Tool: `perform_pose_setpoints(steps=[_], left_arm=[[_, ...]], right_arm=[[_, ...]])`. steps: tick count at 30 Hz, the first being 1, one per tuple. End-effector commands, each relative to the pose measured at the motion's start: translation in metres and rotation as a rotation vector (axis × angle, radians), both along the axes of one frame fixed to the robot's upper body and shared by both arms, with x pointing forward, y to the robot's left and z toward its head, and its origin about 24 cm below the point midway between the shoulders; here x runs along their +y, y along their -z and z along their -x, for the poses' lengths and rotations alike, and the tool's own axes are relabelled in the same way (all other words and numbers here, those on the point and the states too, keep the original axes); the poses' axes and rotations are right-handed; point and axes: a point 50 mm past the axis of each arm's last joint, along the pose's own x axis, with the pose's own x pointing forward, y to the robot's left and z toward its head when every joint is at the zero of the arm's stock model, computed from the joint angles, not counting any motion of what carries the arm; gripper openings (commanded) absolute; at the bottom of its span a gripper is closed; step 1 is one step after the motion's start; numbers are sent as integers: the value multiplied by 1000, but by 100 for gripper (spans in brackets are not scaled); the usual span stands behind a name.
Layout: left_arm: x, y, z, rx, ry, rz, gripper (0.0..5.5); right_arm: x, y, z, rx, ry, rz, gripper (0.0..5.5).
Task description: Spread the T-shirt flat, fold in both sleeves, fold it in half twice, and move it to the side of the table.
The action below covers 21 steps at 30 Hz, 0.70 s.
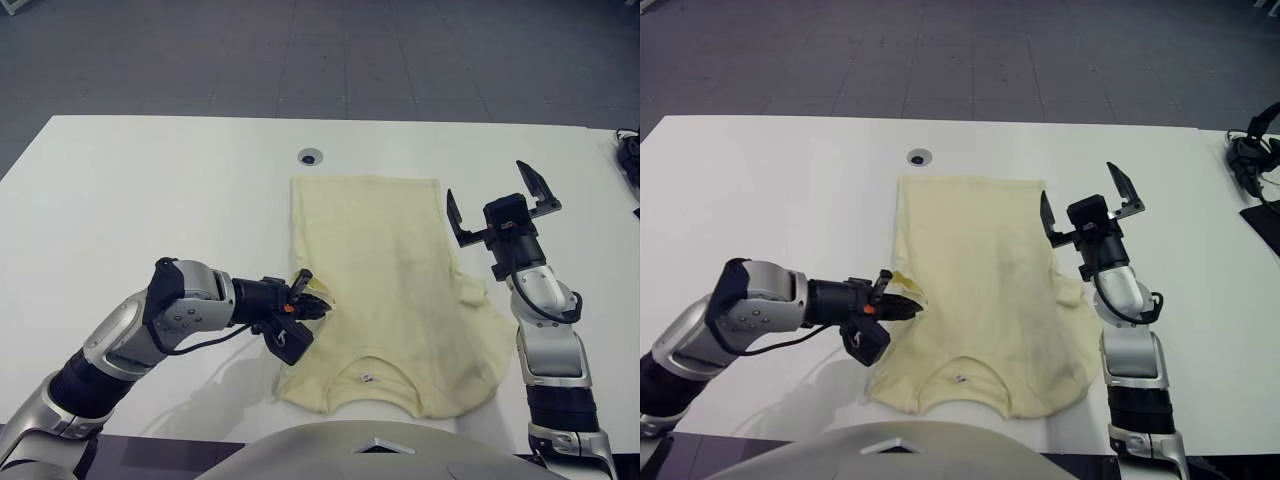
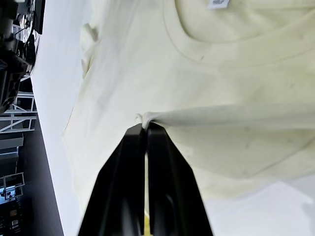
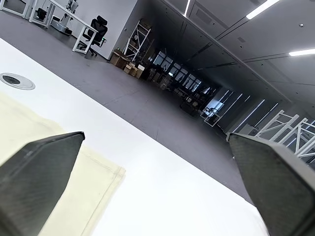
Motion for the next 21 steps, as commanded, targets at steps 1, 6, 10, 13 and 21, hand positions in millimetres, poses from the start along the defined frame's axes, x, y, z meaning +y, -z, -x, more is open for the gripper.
perform_pose_setpoints(steps=[1,6,10,13,21], left_arm=[[0,16,6,39,10,-75,2],[-7,34,8,86,-5,-89,26],[-14,42,0,85,-83,-49,81],[-19,42,-6,71,-133,3,132],[-34,20,-12,91,-191,231,256]], right_arm=[[3,-1,0,-3,-9,2,540],[3,-1,2,-1,-8,7,540],[3,-1,2,0,-11,12,540],[3,-1,3,2,-12,16,540],[4,0,4,10,-17,24,540]])
